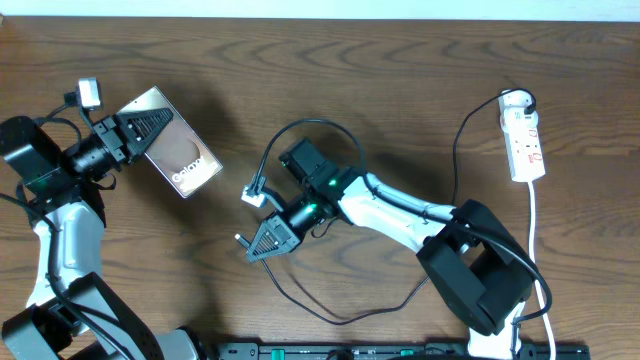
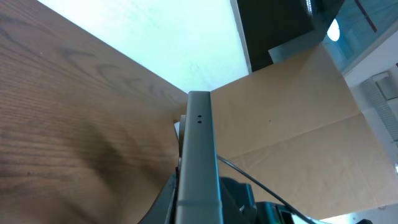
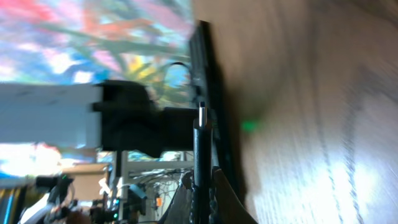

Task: Plug charger to phone and switch on socket
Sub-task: 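Lift the cable plug with the right gripper toward the phone's bottom end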

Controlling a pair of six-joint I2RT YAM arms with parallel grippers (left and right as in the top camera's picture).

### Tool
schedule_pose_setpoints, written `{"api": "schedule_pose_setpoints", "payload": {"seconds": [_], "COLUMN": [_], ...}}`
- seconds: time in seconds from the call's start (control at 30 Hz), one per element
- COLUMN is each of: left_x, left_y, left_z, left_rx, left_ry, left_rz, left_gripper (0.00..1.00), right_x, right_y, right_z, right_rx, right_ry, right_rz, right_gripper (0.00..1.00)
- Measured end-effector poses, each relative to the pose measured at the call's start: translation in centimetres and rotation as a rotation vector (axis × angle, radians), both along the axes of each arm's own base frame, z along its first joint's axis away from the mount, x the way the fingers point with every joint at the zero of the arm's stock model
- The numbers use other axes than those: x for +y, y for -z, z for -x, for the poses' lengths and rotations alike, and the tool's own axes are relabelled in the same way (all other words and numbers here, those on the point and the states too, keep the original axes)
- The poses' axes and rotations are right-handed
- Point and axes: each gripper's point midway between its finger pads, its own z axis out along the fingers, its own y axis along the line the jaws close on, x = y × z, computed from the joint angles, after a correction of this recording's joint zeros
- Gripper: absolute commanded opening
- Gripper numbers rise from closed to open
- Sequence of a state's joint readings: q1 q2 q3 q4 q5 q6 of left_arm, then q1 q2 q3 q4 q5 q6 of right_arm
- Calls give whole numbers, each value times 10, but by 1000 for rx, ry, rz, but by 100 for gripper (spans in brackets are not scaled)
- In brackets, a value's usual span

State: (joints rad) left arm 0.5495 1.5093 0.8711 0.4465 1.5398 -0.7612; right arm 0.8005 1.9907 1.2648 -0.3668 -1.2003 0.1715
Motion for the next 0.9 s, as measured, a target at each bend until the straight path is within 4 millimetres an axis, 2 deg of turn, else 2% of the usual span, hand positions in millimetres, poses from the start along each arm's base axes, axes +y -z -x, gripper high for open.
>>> {"api": "schedule_pose_setpoints", "payload": {"seconds": [0.1,0.27,0.37,0.53,0.67,0.77,0.9], "left_x": [0,0,0,1,-6,-15,-26], "left_y": [0,0,0,1,-1,-4,-6], "left_z": [0,0,0,-4,-7,-8,-9], "left_rx": [0,0,0,3,-19,-55,-70], "left_ry": [0,0,-1,-21,-12,10,38], "left_rz": [0,0,0,-7,-24,-45,-51], "left_gripper": [7,7,7,8,7,8,8], "right_x": [-3,-7,-6,-2,-1,-3,-3], "right_y": [-17,-31,-46,-60,-73,-72,-49], "right_z": [-3,-16,-36,-56,-65,-66,-65], "right_rx": [3,-23,-80,-99,-97,-60,28], "right_ry": [-38,-46,-25,19,27,12,-12], "right_rz": [-116,-221,-303,-334,-368,-372,-339], "right_gripper": [1,1,1,1,1,1,1]}}
